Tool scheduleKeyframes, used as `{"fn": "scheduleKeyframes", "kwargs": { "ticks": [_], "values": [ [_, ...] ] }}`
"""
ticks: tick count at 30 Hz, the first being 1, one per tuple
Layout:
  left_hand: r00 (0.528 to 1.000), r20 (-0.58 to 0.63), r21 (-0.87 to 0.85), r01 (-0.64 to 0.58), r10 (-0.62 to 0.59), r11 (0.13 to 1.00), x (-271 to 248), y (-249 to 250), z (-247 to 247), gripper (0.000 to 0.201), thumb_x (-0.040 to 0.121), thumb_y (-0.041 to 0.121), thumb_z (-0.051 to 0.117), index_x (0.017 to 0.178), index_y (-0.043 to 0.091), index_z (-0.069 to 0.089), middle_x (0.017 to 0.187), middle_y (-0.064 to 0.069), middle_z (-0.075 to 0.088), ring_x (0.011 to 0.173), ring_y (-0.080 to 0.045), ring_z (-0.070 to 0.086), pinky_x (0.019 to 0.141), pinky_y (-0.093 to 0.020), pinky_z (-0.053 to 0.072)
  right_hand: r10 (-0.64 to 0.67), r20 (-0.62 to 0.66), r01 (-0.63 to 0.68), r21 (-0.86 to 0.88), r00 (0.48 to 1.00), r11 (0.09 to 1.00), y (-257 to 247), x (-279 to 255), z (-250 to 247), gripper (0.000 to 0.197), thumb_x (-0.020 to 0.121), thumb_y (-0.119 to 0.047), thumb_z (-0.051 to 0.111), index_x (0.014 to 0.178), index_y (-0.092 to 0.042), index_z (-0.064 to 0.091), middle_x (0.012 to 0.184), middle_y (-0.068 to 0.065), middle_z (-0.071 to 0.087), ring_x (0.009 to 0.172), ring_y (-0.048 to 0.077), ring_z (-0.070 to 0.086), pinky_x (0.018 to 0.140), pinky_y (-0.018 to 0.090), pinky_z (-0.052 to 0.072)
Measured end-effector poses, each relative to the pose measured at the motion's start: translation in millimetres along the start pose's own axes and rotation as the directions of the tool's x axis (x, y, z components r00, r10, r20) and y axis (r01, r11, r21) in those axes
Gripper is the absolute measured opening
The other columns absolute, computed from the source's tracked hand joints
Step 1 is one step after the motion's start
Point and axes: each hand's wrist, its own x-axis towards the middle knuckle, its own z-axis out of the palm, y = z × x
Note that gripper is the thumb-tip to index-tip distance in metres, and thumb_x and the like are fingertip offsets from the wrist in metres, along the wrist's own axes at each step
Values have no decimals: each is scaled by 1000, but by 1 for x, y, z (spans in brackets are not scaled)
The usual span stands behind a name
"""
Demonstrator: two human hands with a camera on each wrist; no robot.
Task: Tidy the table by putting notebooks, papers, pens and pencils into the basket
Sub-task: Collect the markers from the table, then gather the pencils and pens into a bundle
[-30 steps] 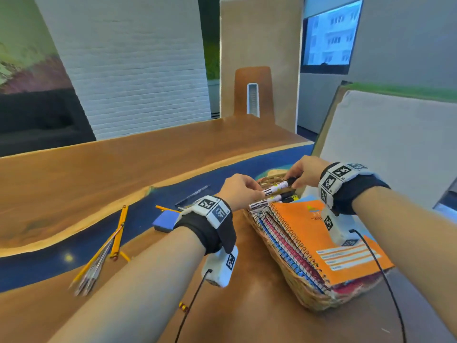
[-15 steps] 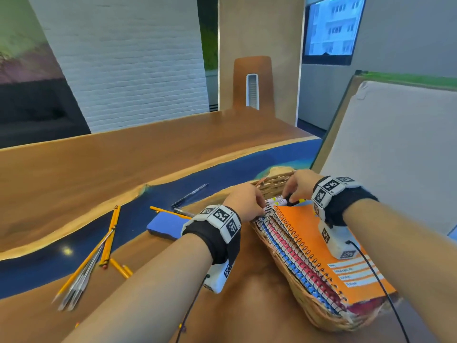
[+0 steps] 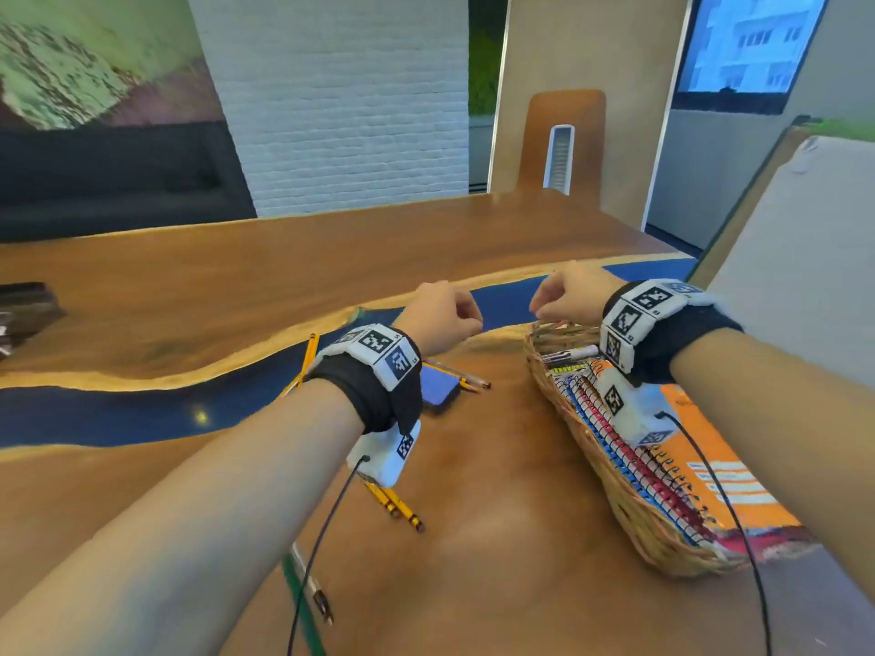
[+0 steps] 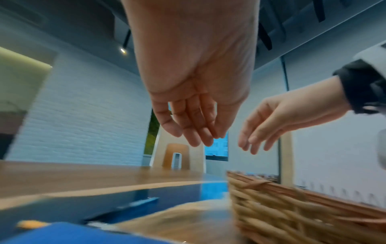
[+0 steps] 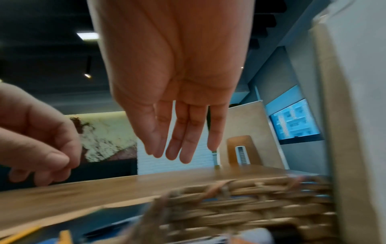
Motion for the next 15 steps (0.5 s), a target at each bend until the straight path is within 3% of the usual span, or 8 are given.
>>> {"fn": "scheduleKeyframes", "kwargs": {
  "ticks": [5, 8, 11, 13, 15],
  "values": [
    [983, -90, 112, 170, -160, 979, -52, -59, -38, 15, 86, 9, 56, 84, 8, 71, 81, -4, 67, 76, -17, 57, 66, -28, 44, -154, 65, 152, 35, 986, 988, -54, -4, 33, 18, 87, -12, 61, 101, -9, 71, 104, 6, 69, 96, 18, 61, 76, 23, 39],
    [960, -108, 133, 270, -257, 954, -83, -91, -49, 16, 87, 9, 55, 85, 7, 71, 81, -8, 68, 75, -21, 60, 64, -32, 49, -195, 109, 187, 71, 975, 980, -79, -7, 56, 17, 87, -12, 60, 99, -10, 72, 101, 5, 68, 89, 14, 57, 76, 23, 41],
    [946, -88, 119, 320, -311, 940, -113, -117, -48, 14, 90, 12, 56, 82, 12, 67, 82, -8, 69, 70, -20, 61, 58, -26, 46, -219, 166, 200, 122, 961, 972, -99, -11, 83, 15, 87, -13, 61, 96, -10, 71, 92, 7, 69, 80, 14, 59, 73, 26, 48],
    [946, -64, 124, 325, -319, 938, -129, -130, -45, 11, 89, 16, 59, 81, 16, 67, 84, -5, 70, 74, -16, 61, 67, -28, 50, -250, 210, 221, 151, 945, 963, -110, -17, 99, 13, 87, -14, 61, 95, -10, 71, 83, 8, 68, 74, 14, 61, 72, 25, 50],
    [951, -4, 151, 305, -308, 940, -142, -137, -42, 9, 88, 20, 64, 86, 14, 70, 84, -1, 66, 79, -12, 58, 73, -26, 48, -277, 274, 245, 144, 921, 959, -118, -23, 112, 13, 88, -19, 62, 94, -13, 70, 74, 4, 66, 65, 9, 59, 63, 19, 47]
  ]
}}
